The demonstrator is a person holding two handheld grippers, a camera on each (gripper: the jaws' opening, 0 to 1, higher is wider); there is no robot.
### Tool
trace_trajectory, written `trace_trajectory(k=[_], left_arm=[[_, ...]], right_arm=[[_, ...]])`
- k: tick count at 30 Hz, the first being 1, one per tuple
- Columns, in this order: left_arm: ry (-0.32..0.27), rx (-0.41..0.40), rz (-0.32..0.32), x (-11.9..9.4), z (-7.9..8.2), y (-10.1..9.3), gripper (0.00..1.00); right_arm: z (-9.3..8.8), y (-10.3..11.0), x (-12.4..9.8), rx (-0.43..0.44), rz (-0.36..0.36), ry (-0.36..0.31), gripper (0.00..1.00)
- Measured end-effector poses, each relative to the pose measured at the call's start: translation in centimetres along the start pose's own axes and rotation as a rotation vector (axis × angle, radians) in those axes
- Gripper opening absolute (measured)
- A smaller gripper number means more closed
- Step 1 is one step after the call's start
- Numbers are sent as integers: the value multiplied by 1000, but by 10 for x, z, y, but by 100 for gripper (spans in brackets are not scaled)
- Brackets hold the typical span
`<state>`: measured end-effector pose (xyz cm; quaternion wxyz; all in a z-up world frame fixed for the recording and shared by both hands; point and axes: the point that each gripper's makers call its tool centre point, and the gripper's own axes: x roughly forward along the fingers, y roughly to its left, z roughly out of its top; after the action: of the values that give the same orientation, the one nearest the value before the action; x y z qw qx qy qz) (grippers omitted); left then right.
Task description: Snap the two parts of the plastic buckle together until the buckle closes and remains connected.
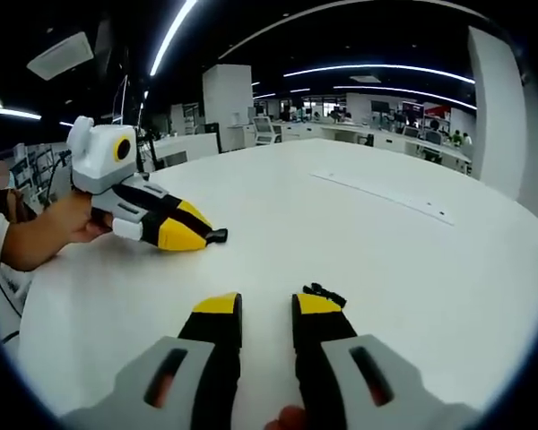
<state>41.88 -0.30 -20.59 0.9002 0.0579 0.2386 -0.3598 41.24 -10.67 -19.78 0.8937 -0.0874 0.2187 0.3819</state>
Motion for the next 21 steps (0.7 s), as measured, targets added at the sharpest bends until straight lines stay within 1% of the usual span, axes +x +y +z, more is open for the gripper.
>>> trace_trajectory(k=[3,9,11,12,16,19,20,21], left_arm=[[-2,3,-1,1,1,1,12],[-2,-2,-8,0,0,1,12],[-3,1,-10,0,0,0,12],[-3,1,-11,0,0,0,12],[-4,0,-15,0,0,0,12],[-9,3,-11,1,0,-1,12],[-13,4,-9,1,0,-1,12],[-15,3,-7,1,0,-1,12]], right_arm=[[3,0,-3,-13,4,-4,23],[10,-19,-13,-14,-22,-19,23],[8,-25,-17,-18,-26,-15,23],[8,-32,-16,-29,-26,-10,23],[1,-45,-14,-49,-29,10,23],[-6,-47,-10,-40,-11,23,23],[-8,-51,-7,-36,-6,25,23],[-8,-51,-7,-36,-1,18,23]])
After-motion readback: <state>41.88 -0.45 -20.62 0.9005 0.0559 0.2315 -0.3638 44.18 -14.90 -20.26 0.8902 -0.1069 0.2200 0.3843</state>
